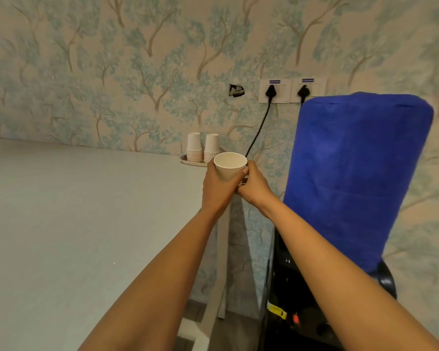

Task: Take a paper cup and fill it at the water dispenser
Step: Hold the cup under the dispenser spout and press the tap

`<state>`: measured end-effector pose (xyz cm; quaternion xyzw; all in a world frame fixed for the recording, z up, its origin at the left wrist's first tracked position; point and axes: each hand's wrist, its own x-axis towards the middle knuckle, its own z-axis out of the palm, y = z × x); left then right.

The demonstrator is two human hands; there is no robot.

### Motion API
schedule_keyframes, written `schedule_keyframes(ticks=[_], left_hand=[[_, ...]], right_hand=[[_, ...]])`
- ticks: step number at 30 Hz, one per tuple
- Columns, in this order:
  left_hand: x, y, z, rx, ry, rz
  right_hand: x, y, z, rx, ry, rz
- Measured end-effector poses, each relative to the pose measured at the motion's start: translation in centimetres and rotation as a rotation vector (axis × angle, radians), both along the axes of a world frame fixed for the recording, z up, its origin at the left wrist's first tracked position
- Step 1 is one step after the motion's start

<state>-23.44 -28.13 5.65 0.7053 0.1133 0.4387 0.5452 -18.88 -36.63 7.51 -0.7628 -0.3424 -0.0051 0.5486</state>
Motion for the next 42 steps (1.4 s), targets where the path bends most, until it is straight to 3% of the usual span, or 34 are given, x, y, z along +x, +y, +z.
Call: schedule_keyframes(ticks=[15,25,42], left_hand=[[-1.5,-14.7,-2.6,-0.108,0.007,-0.116],[-2.9,-24.4,-9.0,-0.172,0.146,-0.198],[-2.5,-24.6,-20.4,-0.204,0.364,-0.424]], right_hand=[[-2.2,-15.0,-2.4,-0.055,0.033,-0.089],[-3.0,-24.7,-9.4,-0.14,0.095,-0.169],[-3.0,-27.1,-21.3,-0.21,0.218,-0.241]])
